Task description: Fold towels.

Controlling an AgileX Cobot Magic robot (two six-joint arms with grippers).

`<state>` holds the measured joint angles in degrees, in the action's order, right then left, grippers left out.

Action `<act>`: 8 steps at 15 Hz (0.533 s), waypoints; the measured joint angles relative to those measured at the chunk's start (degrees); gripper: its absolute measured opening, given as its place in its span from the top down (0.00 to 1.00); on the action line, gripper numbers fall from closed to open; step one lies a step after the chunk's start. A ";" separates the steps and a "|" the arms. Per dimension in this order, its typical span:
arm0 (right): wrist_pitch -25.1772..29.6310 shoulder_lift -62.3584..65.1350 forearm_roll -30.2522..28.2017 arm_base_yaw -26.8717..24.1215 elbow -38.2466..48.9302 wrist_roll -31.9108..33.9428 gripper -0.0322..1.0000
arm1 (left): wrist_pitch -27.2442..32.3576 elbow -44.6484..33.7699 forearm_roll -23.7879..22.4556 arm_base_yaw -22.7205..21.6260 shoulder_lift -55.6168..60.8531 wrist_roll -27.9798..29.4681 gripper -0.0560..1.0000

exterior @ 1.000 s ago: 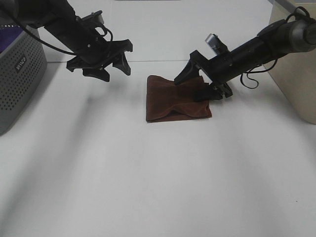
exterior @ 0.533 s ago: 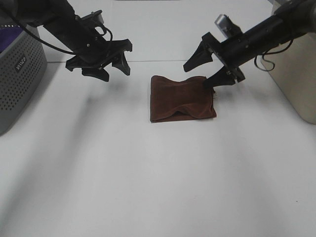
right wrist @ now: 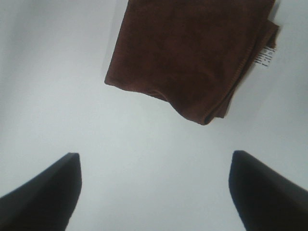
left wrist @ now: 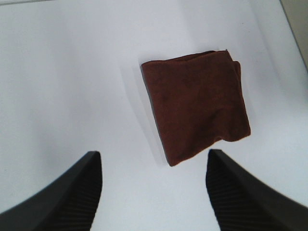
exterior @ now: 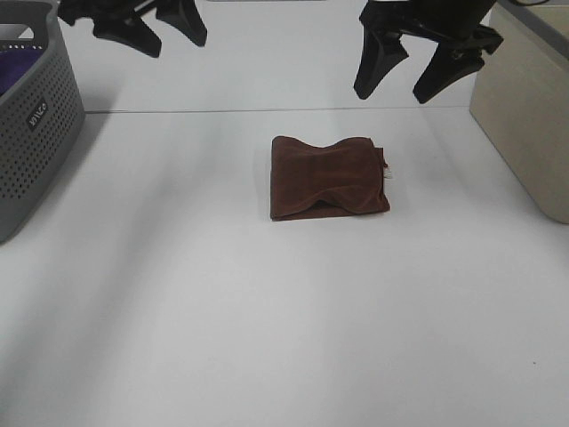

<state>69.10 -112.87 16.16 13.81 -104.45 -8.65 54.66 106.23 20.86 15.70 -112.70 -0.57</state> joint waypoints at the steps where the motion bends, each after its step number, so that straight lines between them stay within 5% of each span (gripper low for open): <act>1: 0.23 2.81 -1.03 0.40 1.78 1.20 0.19 | 2.46 0.00 -1.55 0.00 2.98 0.00 0.39; 5: 0.46 16.33 -4.24 0.69 15.07 1.55 0.19 | 13.98 -0.34 -15.13 0.00 13.41 3.61 0.39; 8: 0.46 27.56 -6.02 0.69 27.62 1.55 0.19 | 14.44 -9.00 -26.01 0.00 23.55 9.57 0.39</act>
<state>69.56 -85.31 10.14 14.50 -76.83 -7.10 69.10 97.23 -5.16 15.70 -89.15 9.00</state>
